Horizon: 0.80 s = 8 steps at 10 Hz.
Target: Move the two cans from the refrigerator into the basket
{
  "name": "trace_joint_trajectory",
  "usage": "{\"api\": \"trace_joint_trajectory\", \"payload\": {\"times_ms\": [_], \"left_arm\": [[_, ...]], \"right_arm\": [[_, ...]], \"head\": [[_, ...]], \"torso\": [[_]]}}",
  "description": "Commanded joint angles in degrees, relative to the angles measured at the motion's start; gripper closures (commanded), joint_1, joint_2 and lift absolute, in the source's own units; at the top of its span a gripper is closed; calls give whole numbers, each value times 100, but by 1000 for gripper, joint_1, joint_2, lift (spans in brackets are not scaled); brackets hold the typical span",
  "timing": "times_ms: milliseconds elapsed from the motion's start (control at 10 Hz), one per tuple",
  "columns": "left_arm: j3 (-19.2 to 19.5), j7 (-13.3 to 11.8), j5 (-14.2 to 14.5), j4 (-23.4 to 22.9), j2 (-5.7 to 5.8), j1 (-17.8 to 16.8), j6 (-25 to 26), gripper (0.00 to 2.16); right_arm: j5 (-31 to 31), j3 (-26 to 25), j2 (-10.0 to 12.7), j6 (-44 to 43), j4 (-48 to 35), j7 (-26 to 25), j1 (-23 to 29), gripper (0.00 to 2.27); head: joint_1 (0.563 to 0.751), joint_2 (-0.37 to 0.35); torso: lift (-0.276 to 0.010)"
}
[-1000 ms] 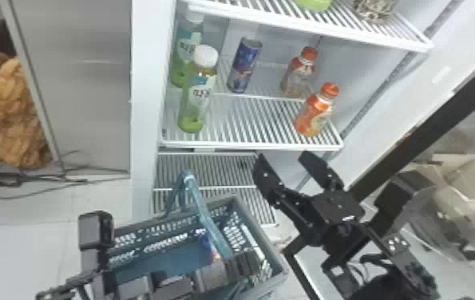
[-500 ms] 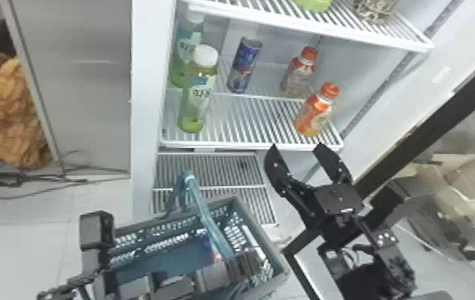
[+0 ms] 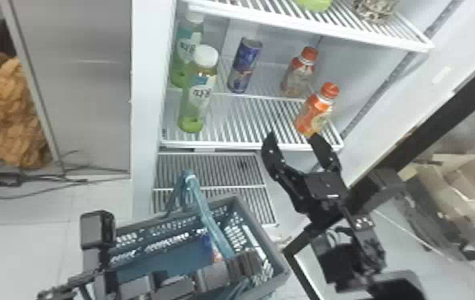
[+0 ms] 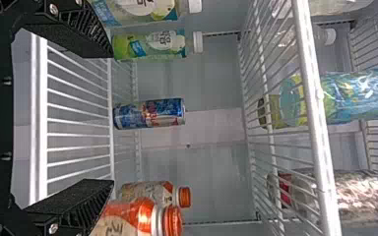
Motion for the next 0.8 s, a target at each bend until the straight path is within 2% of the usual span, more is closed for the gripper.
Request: {"api": "trace_joint_trajectory", "payload": {"times_ms": [0, 700], "left_arm": [[-16, 0, 1, 2, 9, -10, 2, 1182], [-50, 0, 12, 30, 27, -38, 2, 1182]], "right_arm": [[13, 154, -38, -192, 404, -8, -343, 101], [219, 371, -178, -600, 1754, -8, -1553, 105]], "head": [[695, -350], [695, -350]], "torso": [[-276], [-276]]}}
